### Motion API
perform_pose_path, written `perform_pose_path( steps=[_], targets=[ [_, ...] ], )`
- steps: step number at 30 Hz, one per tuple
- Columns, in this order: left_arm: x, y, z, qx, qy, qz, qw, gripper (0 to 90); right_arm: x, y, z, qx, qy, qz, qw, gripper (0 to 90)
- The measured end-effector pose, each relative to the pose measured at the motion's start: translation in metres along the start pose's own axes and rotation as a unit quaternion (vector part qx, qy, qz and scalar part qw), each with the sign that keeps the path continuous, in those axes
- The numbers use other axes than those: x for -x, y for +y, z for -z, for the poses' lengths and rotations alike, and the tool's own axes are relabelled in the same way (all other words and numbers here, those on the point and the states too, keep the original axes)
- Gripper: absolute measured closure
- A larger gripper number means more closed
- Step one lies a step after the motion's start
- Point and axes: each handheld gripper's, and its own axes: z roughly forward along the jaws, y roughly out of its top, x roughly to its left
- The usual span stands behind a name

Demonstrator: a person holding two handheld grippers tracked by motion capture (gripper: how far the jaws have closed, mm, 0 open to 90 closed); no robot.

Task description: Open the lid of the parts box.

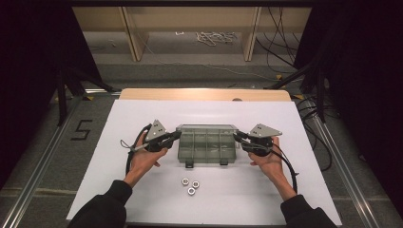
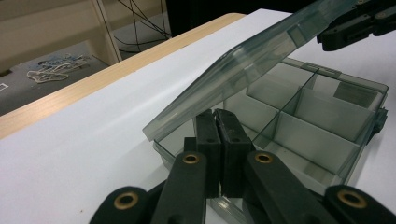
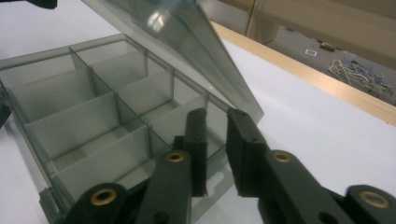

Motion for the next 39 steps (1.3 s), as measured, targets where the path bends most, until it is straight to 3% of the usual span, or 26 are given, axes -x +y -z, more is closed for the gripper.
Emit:
perform_pose_path(
  steps=[5, 9, 14, 21, 22, 29, 33, 38, 39],
  targets=[
    [0.000, 0.001, 0.000, 0.001, 0.000, -0.001, 1.0000, 88.6, 0.007, 0.000, 0.006, 0.018, -0.015, -0.015, 0.9996, 59.0],
    [0.000, 0.001, 0.000, 0.001, -0.003, -0.001, 1.0000, 88.9, 0.006, 0.002, 0.006, 0.031, -0.010, -0.053, 0.9981, 45.1],
    [0.000, 0.001, 0.001, 0.000, 0.000, -0.001, 1.0000, 88.9, 0.003, 0.005, 0.000, 0.035, -0.006, -0.052, 0.9980, 34.8],
    [0.000, 0.001, 0.001, 0.000, 0.001, 0.000, 1.0000, 88.9, 0.000, 0.009, -0.008, 0.036, -0.002, -0.036, 0.9987, 36.8],
    [0.000, 0.001, 0.001, 0.000, 0.001, 0.000, 1.0000, 88.9, 0.003, 0.010, -0.010, 0.045, -0.005, -0.024, 0.9987, 38.6],
    [0.000, 0.001, 0.001, 0.000, 0.000, -0.001, 1.0000, 88.9, 0.005, 0.011, -0.012, 0.047, -0.004, -0.023, 0.9986, 41.9],
    [0.000, 0.001, 0.001, 0.001, -0.003, 0.000, 1.0000, 88.8, 0.005, 0.013, -0.015, 0.044, 0.000, -0.002, 0.9990, 49.2],
    [0.001, 0.000, 0.000, -0.005, -0.005, -0.001, 1.0000, 87.4, 0.004, 0.014, -0.015, 0.048, -0.001, 0.011, 0.9988, 56.7],
    [0.001, 0.000, -0.001, -0.006, -0.005, 0.002, 1.0000, 86.7, 0.003, 0.014, -0.014, 0.042, 0.003, 0.002, 0.9991, 57.4]
  ],
)
